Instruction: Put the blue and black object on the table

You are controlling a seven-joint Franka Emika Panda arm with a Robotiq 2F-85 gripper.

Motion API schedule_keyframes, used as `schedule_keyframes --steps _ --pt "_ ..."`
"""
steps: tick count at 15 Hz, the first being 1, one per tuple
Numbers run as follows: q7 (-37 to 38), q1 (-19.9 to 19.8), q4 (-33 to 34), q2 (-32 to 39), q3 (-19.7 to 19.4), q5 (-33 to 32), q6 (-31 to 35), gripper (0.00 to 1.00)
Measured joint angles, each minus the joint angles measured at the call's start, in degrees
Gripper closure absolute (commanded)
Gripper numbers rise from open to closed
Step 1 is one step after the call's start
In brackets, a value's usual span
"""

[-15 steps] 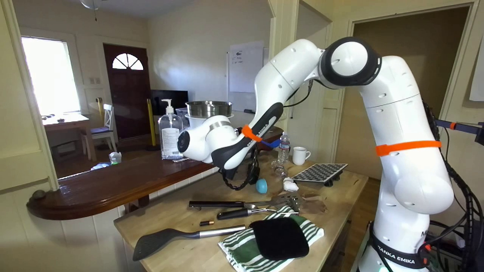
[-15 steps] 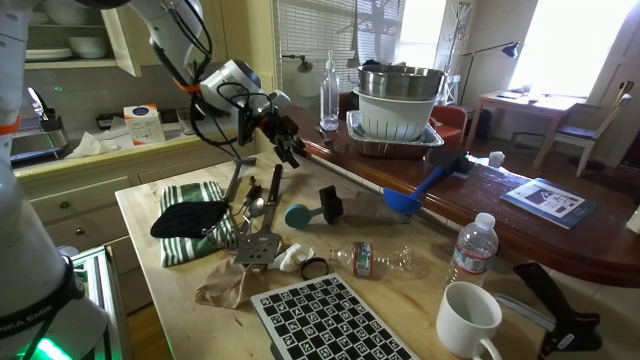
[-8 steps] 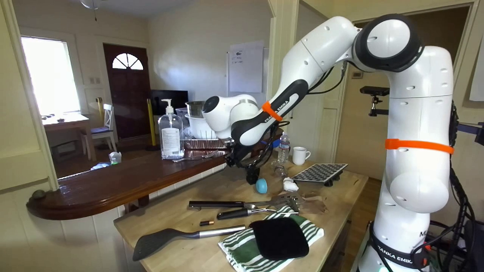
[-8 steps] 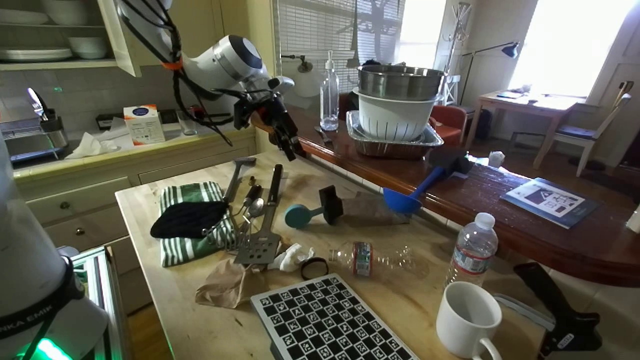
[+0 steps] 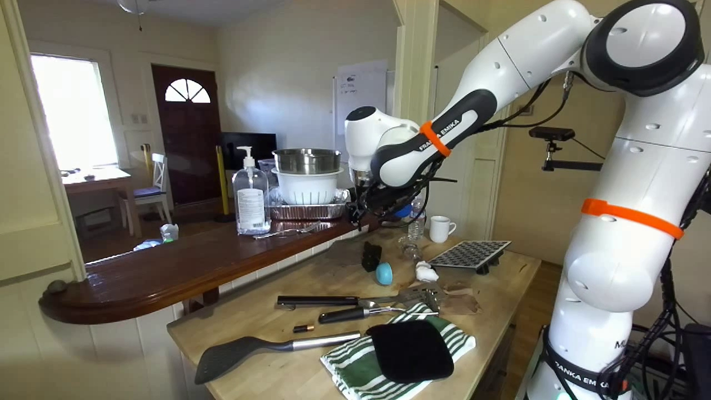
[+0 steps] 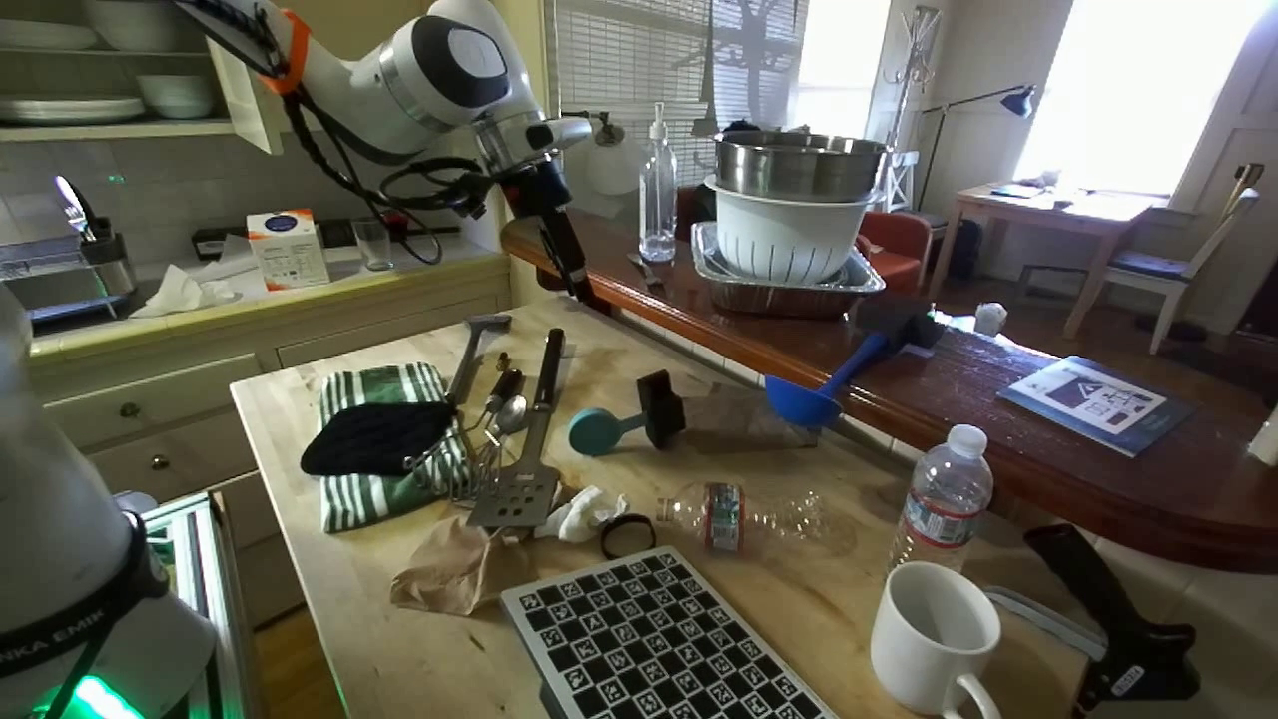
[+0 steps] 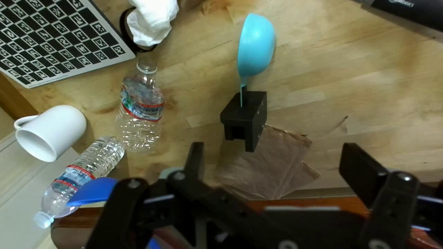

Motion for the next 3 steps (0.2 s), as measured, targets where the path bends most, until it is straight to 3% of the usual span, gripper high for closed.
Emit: schedule_keyframes --steps 3 --pt "0.1 0.0 0.2 1.1 0.5 0.0 0.0 0.0"
